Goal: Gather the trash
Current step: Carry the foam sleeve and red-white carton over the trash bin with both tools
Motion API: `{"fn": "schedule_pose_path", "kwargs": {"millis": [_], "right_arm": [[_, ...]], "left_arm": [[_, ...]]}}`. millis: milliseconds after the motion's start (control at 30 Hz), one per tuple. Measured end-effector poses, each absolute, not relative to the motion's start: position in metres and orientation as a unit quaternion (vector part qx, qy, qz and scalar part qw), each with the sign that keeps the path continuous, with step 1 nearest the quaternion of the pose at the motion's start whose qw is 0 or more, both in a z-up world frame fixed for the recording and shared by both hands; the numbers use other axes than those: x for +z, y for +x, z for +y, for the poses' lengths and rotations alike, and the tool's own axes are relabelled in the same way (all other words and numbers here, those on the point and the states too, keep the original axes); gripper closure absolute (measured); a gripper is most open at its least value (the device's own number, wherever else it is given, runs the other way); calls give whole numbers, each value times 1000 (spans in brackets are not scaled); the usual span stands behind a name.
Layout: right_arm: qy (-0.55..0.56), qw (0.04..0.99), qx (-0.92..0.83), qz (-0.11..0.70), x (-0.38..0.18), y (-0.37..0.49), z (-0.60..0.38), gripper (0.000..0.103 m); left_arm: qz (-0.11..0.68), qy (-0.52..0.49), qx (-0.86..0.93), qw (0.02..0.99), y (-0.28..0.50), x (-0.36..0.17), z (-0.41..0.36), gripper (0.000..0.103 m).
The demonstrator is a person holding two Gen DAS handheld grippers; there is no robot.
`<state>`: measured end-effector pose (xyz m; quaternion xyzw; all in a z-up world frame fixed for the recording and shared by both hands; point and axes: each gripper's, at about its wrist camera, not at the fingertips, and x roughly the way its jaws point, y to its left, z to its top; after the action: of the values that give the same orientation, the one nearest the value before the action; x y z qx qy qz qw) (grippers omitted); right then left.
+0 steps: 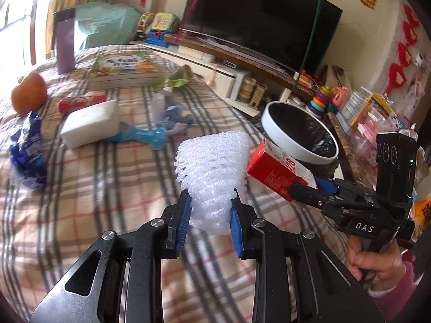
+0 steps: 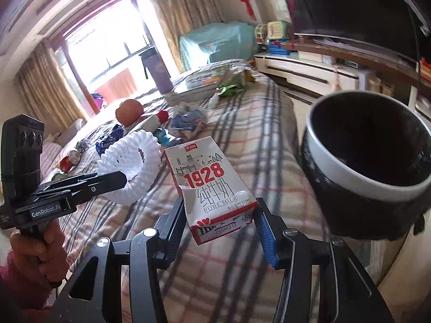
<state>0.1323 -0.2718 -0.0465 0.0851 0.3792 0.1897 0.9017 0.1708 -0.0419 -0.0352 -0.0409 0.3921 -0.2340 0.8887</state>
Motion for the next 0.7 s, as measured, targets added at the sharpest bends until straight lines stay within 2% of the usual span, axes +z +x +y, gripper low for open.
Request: {"fn": "schedule_pose_path", "kwargs": {"millis": [700], "right_arm": [[132, 920, 124, 349, -32, 110, -336, 52]], "left_arm": [[397, -20, -288, 871, 173, -32, -110, 78]]}}
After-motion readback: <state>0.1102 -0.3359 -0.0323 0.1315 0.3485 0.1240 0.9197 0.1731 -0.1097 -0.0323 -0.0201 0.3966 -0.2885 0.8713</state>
